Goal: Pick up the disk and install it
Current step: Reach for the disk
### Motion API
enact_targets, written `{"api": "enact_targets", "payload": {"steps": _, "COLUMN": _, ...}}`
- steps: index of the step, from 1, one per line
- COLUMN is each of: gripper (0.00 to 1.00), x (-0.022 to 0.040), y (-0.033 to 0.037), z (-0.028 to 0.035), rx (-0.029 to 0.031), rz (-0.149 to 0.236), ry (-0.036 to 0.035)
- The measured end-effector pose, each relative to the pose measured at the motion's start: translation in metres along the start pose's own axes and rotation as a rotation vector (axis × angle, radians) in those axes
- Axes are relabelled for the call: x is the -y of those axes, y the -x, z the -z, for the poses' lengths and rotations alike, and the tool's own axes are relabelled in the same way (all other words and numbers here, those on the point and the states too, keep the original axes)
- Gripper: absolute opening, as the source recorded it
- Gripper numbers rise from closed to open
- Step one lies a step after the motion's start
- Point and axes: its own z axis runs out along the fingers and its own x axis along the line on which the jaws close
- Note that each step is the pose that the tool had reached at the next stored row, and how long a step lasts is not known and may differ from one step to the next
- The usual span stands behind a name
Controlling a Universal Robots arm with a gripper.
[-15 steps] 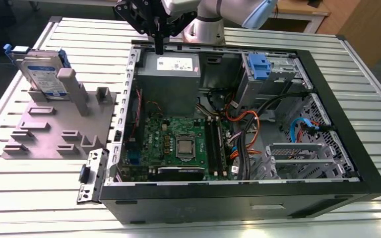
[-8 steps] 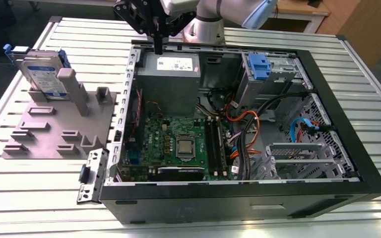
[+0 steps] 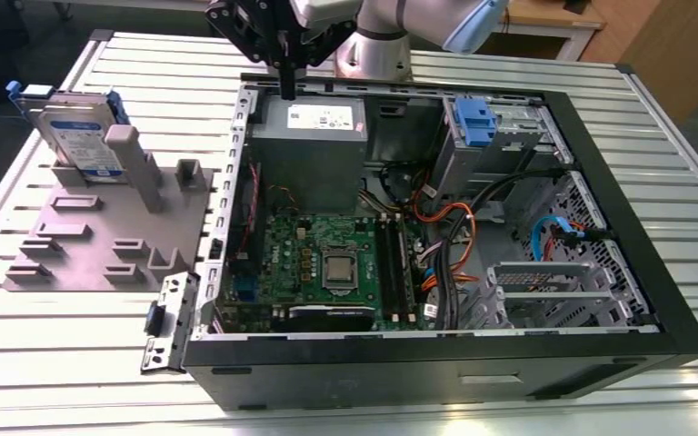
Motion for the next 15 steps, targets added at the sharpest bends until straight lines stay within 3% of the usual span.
{"api": "enact_targets", "payload": {"steps": 15, "gripper": 0.11, "x": 0.0004, "y": -0.0050, "z": -0.0002, "rx": 0.0000, "rz": 0.000, "ry": 0.0000}}
